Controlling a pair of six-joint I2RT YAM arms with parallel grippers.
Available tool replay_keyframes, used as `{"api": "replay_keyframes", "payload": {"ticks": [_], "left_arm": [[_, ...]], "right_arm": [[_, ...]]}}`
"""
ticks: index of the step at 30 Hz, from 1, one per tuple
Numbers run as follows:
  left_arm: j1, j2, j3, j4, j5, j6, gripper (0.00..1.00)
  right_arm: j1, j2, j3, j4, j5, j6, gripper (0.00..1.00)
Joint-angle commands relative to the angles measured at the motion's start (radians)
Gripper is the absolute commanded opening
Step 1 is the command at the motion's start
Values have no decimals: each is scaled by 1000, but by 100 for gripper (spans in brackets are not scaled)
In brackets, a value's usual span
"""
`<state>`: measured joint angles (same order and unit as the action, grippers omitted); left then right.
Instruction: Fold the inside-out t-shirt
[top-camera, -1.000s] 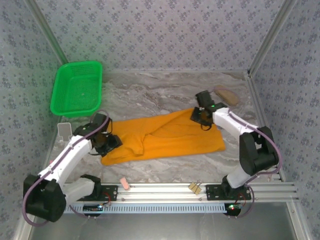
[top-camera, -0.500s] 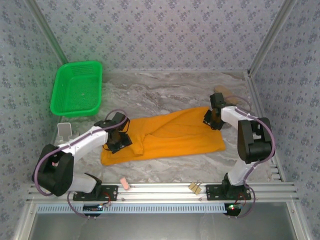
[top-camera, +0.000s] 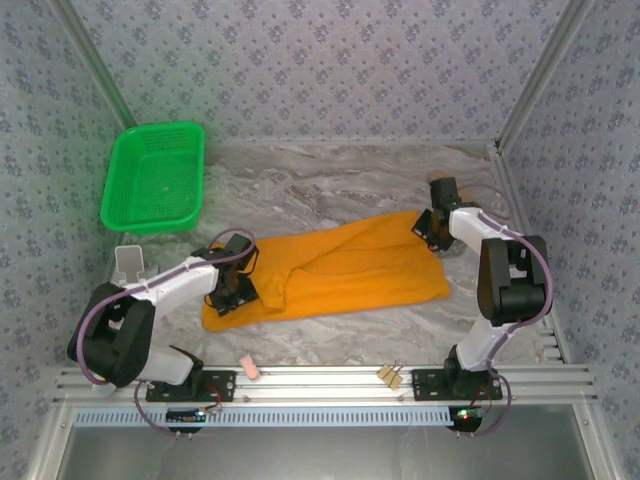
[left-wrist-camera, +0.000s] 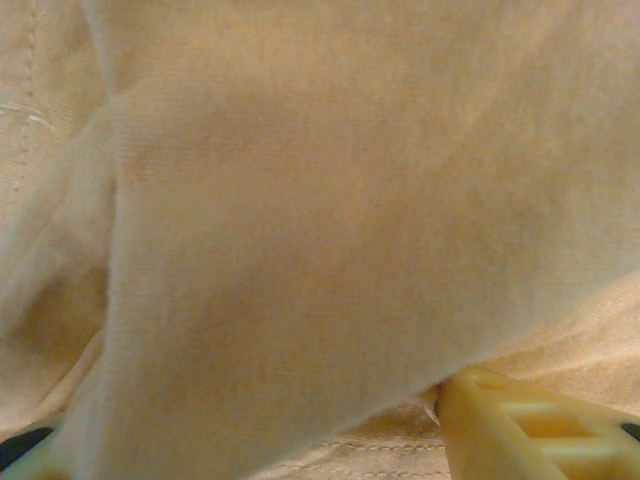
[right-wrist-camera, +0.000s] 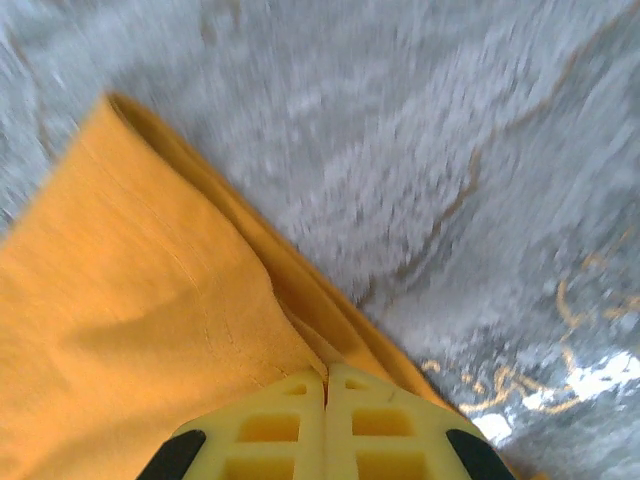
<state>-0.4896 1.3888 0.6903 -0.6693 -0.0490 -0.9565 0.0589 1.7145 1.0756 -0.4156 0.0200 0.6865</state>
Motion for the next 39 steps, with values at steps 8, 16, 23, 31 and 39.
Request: {"api": "replay_keyframes", "payload": {"ticks": [8,16,23,31,39], "left_arm": [[26,10,-56,3,11,-15,56],[41,-63,-25,-41,105,-4,57],[70,-56,-21,-100,85,1,53],[93,-17,-59,-109,101,34,52],[117,-54,-23,-126,156,107,57]], "right_arm": [[-110,43,130,-70,-7,-51,0],[-128,-7,46,-76,-119,-25,0],[-90,-115,168,-172,-145,18,0],[46,-345,-201,-158,10,175,1],[-105,-345,-308,-177,19,17,30]]}}
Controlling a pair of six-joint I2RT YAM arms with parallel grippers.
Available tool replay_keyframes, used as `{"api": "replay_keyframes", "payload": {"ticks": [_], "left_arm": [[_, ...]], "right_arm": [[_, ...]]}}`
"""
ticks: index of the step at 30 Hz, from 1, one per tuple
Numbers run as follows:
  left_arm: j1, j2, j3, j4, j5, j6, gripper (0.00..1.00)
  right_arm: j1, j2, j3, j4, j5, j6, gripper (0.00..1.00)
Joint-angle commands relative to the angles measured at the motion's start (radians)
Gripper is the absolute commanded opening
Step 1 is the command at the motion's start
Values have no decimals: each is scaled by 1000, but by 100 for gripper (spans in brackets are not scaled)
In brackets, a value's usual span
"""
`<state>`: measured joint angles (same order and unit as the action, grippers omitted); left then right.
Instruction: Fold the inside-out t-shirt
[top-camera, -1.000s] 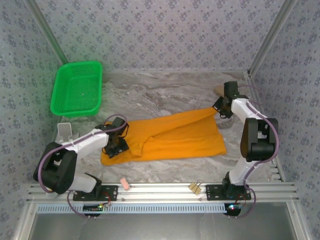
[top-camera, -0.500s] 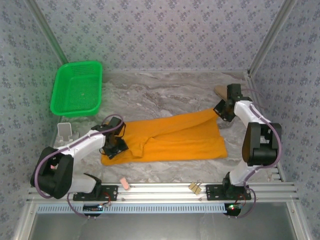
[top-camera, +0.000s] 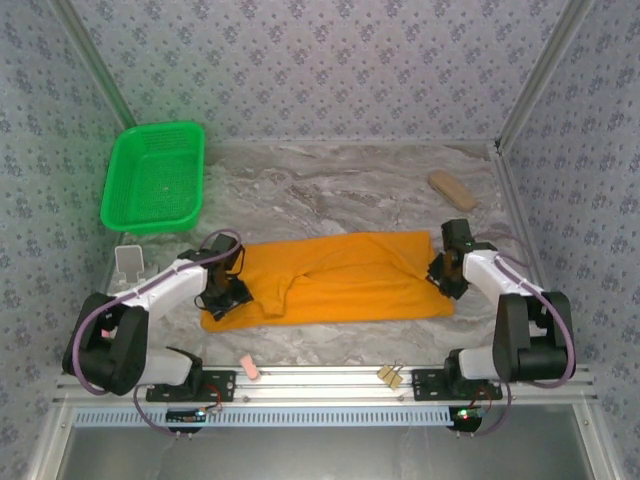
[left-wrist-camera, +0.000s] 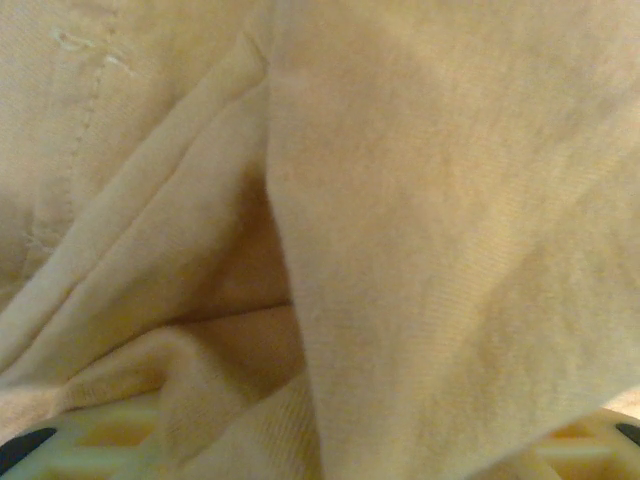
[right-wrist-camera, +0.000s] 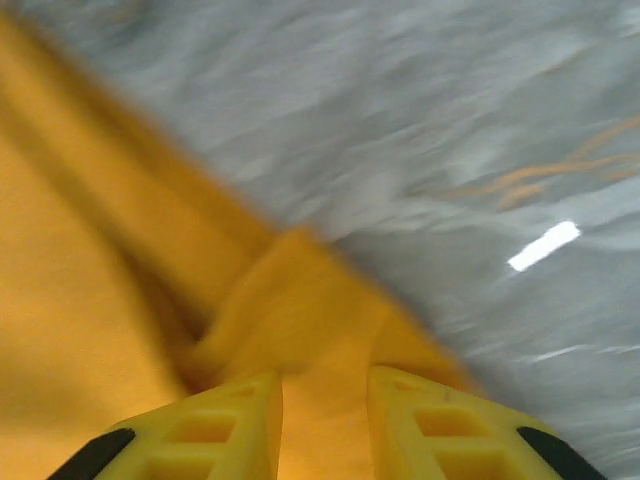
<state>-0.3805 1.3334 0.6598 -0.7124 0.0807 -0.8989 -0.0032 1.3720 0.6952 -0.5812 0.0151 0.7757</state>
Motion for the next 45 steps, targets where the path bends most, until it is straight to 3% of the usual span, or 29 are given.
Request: {"api": "replay_keyframes", "payload": {"ticks": [1,5,8,15,20,22,24,26,32,40,45], "left_arm": [[9,-3,21,-89,38,60,57],[10,-28,57,-126,46,67,57],[9,-51,42,-104,44,46,57],[7,-36,22,-69,-7,40,57],[8,17,17,-55,-23,51,57],[8,31,7,-34,-24,51,57],[8,51,7,-21,-22,59,57],[8,66,8,-28,-26,64,56],[8,67,-23,-27,-63,70,56],[8,83,-45,-12,-63,63,55],[8,78,-64,2,-65,63,55]], "right_arm": [[-35,-5,100,-15,22,-100,31],[21,18,199,-54,42,-140,33],[24,99,245,-45,-26,-178,34],[11,231,227,24,-142,-175,34],[15,235,199,23,-183,-156,34],[14,246,199,33,-204,-156,29],[7,264,195,51,-216,-155,11],[-3,264,194,59,-217,-155,0],[-34,215,279,-3,-137,-183,0],[-96,277,445,-58,-117,-248,0],[-99,285,422,-25,-90,-242,0]]}}
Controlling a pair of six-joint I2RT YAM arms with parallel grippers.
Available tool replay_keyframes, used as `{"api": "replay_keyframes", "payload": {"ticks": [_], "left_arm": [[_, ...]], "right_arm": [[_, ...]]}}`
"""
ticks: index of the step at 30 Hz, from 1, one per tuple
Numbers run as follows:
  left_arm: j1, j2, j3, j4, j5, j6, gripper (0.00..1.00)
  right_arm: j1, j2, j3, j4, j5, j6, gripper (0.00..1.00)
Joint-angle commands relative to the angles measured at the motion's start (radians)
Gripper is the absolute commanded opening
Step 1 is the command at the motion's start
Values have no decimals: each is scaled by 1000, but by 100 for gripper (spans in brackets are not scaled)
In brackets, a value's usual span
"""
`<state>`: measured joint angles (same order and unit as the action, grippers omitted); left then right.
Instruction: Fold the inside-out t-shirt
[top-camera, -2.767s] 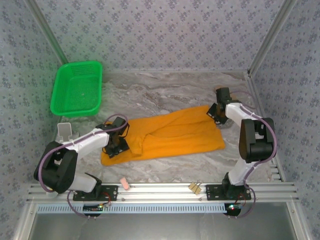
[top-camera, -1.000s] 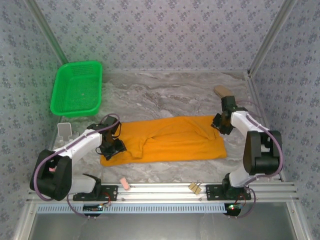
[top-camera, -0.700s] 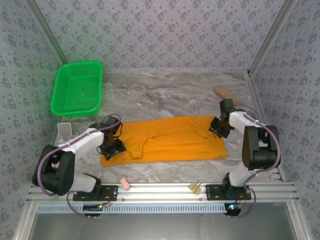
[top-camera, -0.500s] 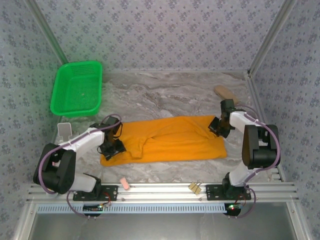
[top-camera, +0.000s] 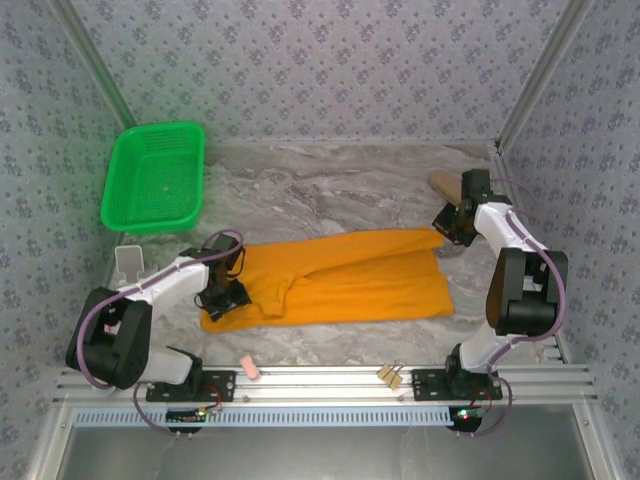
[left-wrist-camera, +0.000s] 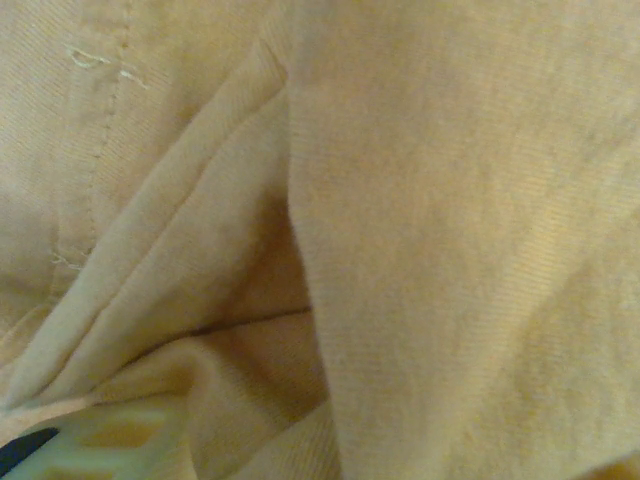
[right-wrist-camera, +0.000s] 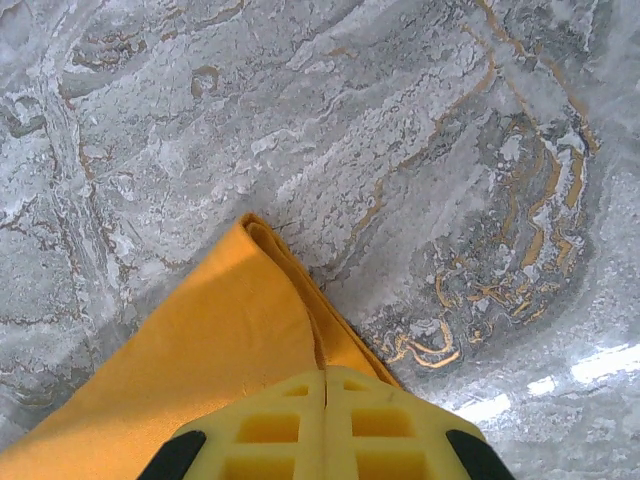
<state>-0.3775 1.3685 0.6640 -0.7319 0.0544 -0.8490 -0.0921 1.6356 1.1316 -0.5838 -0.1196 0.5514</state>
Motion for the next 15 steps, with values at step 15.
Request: {"api": "replay_keyframes", "payload": {"ticks": [15], "left_arm": [[6,-115,43,-104,103,70,56]], "right_arm": [[44,-38,-49,-12,110,-77,29]]}}
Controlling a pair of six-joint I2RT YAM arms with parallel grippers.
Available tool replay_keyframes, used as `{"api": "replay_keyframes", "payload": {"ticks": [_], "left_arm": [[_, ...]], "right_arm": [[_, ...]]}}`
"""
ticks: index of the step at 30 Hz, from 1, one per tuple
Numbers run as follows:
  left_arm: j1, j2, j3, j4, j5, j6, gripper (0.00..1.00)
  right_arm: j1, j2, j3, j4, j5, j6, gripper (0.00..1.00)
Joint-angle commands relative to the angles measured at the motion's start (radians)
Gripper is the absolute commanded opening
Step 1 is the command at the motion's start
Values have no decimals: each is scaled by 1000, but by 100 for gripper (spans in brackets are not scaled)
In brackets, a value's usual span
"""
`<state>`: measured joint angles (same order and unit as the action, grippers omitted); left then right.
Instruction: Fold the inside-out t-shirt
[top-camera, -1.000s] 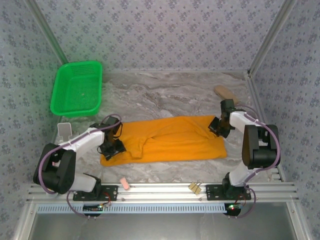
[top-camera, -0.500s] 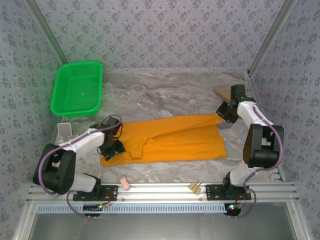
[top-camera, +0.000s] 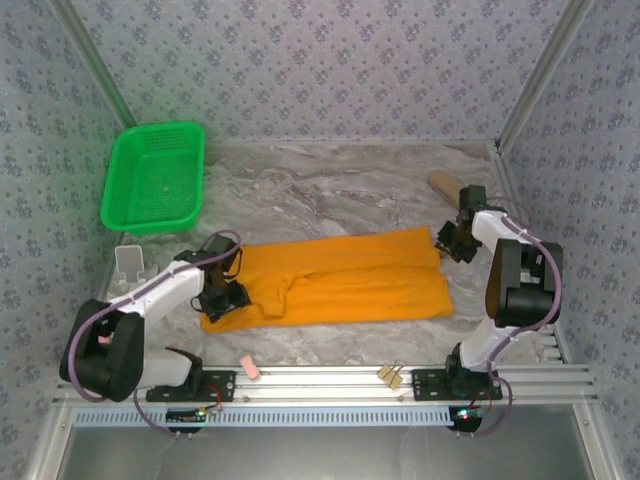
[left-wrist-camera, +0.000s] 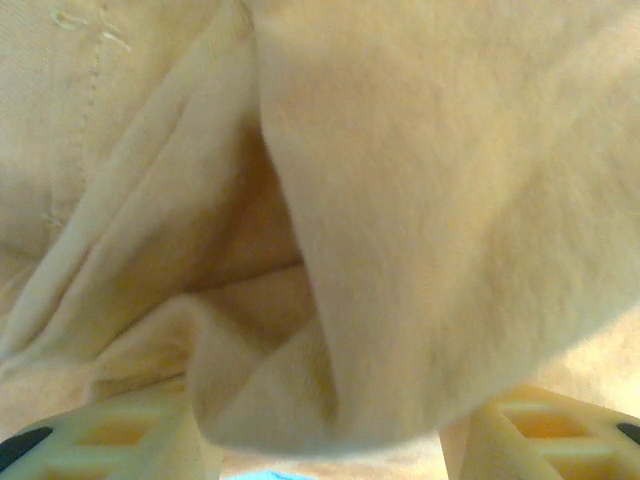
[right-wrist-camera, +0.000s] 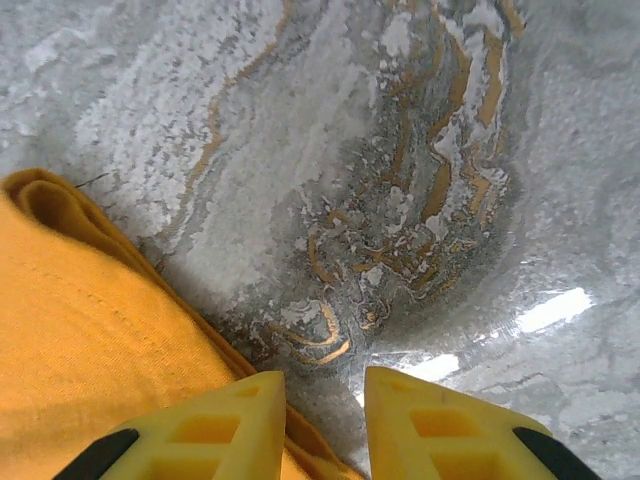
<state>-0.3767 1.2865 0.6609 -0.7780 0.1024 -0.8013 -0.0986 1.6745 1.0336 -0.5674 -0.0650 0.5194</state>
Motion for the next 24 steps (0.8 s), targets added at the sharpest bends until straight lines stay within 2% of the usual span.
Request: {"api": "replay_keyframes", "payload": {"ticks": [1,3,5,7,10,11,13,16,19,24], "left_arm": [[3,-36,59,-68,62,32,56],[-5,-41,74,-76,63,45,56],[-11,-44,70,-33,101,93,54],[-10,-38,76,-4,111,159,53],[-9,-22,112,-11,88,256,53],[-14,-14,123,-21,62,288,48],[-41,39,150,-43,-23,342,48],[-48,146,166,-46,20,376,47],[-72,204,153,-16,67,362,46],[-155,251,182,31,170,310,49]], "right_arm": [[89,-94,65,-29,89,-62,29],[142,-97,93,-20,83,-70,29],[170,-97,65,87,-61,-62,29],[182,-120,-49,296,-229,-2,29],[203,-142,-169,425,-222,67,29],[208,-137,-188,435,-211,67,29],[216,-118,-217,445,-181,38,30],[194,-52,-226,465,-153,0,30],[160,47,-204,543,-246,36,30],[180,240,18,515,-233,-18,29]]}}
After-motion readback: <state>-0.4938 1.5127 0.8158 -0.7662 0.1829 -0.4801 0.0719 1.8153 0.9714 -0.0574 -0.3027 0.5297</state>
